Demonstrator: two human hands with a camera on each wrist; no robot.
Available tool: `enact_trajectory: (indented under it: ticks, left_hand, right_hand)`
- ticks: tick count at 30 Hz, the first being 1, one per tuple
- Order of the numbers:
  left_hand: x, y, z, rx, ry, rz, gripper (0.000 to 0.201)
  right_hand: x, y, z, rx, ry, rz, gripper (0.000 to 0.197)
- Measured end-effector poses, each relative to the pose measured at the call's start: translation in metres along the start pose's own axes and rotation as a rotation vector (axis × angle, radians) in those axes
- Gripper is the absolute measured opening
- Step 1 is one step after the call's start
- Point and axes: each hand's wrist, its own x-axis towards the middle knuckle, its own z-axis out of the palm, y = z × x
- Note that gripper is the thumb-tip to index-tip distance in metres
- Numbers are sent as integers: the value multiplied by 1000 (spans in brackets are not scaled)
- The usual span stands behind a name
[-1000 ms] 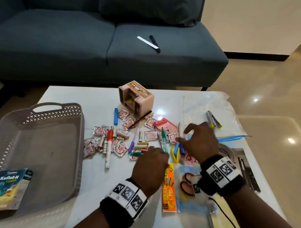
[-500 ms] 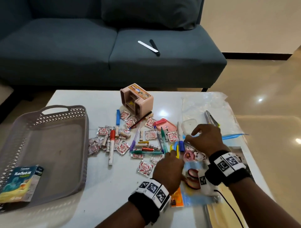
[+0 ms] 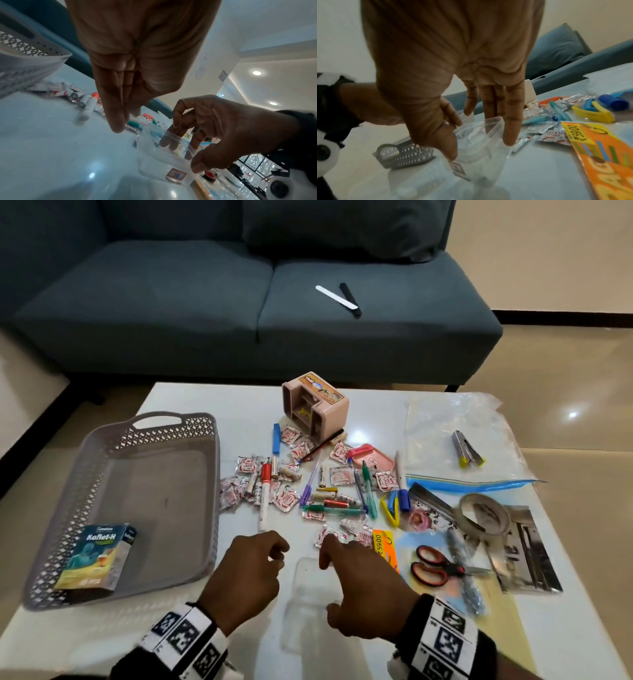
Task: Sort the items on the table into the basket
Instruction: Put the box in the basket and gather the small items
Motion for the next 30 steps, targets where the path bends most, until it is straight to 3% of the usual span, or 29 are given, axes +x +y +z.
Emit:
enact_trajectory:
  ticks: [5,10,11,14,16,20,22,25,30]
  left_hand:
    - [4,-4,9,-31,-14,12,11]
    - [9,3,8,32,18,42,15]
    - [14,7,5,45,36,66,16]
    - [35,27,-5,159,84,156,23]
    - [53,44,-15,282,90,193,28]
    - [82,72,-25,483,23,211,25]
    - [92,78,-22,534,-20,226,23]
    - [101,75,-14,511,-66,232,19]
    - [109,62,-4,556,-89,274,18]
  right_hand:
    - [4,-2,14,-61,-63,0,56]
    - [14,-1,-7,-65,-100,34,75]
    - [21,4,-16,-56,-42,38,68]
    - [55,23,-52,-89,230,52,21]
    - [82,34,-74,-172,313,105,8]
    - [124,47,-82,-340,216,215,5]
    - [136,49,-74,-421,161,180,22]
    - [137,49,-65,-467,104,133,17]
    - [135,52,-69,-411,172,118,22]
